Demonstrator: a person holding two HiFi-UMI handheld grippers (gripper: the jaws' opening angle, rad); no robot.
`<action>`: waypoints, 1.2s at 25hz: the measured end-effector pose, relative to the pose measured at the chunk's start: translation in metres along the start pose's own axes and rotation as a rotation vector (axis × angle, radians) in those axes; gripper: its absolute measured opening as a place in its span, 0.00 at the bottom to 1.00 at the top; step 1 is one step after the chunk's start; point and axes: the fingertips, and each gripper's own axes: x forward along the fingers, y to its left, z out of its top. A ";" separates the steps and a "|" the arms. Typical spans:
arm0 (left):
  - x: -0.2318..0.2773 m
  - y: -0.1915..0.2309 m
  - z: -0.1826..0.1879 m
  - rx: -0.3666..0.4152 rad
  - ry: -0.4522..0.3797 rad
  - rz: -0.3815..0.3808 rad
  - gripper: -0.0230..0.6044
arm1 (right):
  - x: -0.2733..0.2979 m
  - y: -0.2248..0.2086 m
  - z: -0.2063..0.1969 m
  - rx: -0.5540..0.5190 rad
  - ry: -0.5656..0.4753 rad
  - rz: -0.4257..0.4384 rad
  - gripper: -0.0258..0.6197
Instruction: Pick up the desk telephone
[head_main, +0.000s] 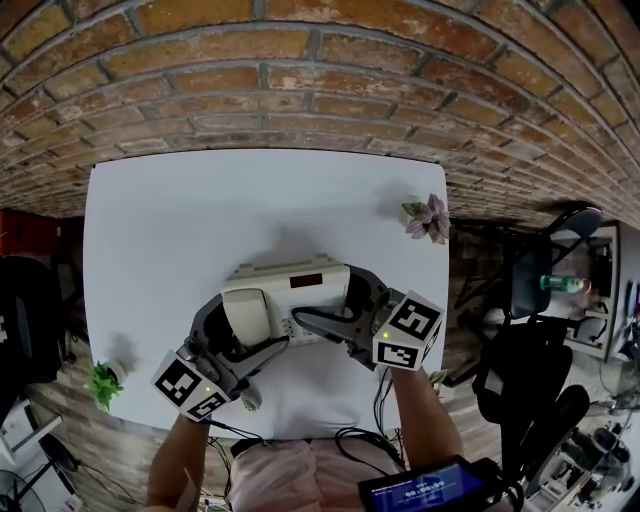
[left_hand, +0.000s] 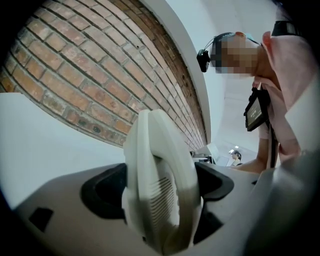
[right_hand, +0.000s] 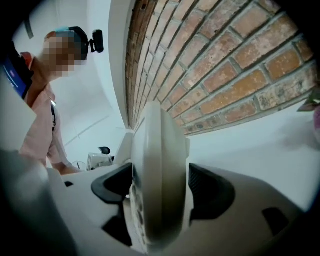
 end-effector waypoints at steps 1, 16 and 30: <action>0.000 0.000 0.000 0.001 -0.001 0.000 0.73 | -0.002 -0.001 -0.007 0.004 0.035 -0.022 0.60; 0.001 -0.003 -0.004 0.032 0.040 -0.030 0.73 | -0.011 0.005 -0.020 0.057 0.070 -0.031 0.50; -0.005 -0.025 0.007 -0.022 0.075 0.016 0.70 | -0.029 0.027 -0.016 0.079 0.045 -0.070 0.49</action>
